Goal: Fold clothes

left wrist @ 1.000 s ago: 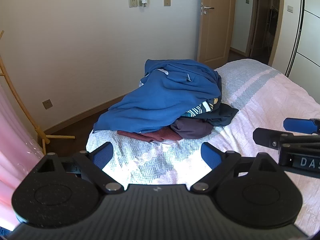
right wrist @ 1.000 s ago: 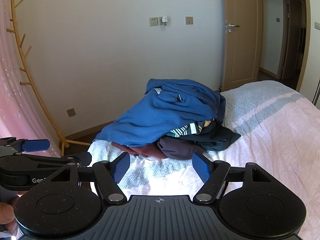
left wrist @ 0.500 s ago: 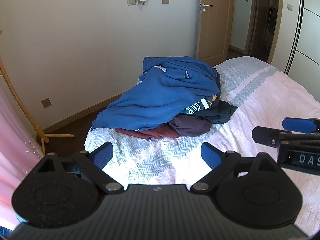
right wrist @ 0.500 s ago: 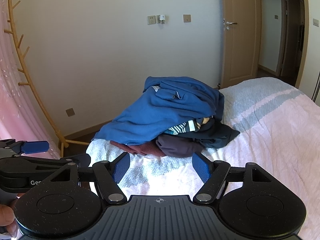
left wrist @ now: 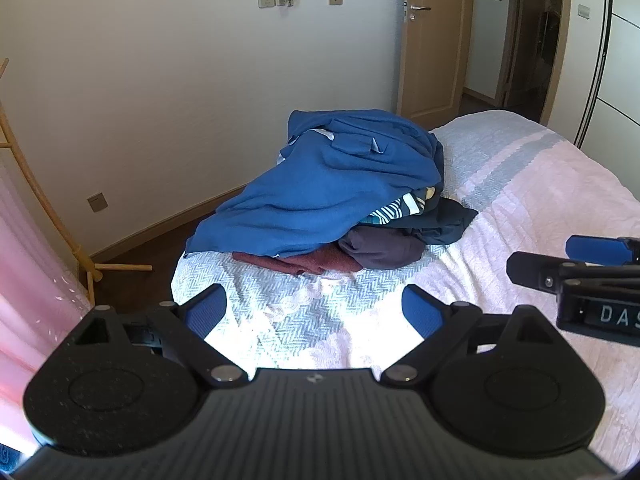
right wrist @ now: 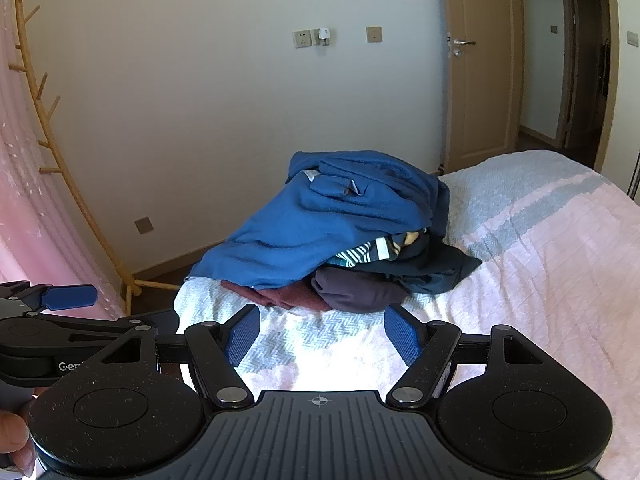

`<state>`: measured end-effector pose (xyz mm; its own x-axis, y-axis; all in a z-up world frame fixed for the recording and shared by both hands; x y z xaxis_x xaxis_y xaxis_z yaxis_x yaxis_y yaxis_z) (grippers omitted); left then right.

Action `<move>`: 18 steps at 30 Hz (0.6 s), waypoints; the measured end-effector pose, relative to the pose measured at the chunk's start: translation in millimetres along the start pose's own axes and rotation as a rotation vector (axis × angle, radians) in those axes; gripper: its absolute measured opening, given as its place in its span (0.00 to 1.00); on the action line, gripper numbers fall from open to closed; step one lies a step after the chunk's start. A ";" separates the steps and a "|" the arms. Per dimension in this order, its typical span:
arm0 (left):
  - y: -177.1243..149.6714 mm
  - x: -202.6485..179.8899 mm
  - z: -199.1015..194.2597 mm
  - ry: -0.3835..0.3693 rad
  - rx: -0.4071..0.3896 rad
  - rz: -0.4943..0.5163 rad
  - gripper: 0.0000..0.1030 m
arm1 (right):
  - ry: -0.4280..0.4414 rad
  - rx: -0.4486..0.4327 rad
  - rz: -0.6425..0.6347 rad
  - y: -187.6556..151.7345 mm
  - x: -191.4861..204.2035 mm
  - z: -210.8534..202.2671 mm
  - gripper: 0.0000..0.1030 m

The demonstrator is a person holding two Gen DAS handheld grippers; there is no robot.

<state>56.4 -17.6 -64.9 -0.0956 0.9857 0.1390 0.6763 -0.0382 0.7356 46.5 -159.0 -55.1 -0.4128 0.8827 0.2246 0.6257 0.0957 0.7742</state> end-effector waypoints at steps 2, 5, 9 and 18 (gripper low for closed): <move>-1.6 -0.3 -2.1 0.008 0.004 -0.004 0.90 | 0.008 0.002 0.003 -1.6 -2.5 -0.3 0.70; -4.9 -2.0 -5.8 0.025 0.010 -0.013 0.90 | 0.024 0.003 0.004 -3.4 -6.3 -1.6 0.70; -7.3 -4.6 -12.5 0.051 0.009 -0.016 0.90 | 0.049 0.002 0.004 -4.8 -10.7 -3.4 0.70; -19.9 -3.7 -15.8 0.098 0.042 -0.016 0.90 | 0.094 0.018 0.028 -14.4 -28.2 -1.9 0.70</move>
<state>31.8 -23.1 -69.5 -0.1762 0.9653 0.1929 0.7042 -0.0133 0.7099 47.9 -186.1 -71.5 -0.4552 0.8379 0.3012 0.6491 0.0807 0.7564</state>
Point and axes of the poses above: each gripper's, at about its wrist camera, not at the fingertips, and z roughly the way its jaws point, x to its left, y to its top, the point moved 8 cm from there along z, roughly the way its jaws point, and after that the axes turned 8 degrees about y, right-handed, at the moved point
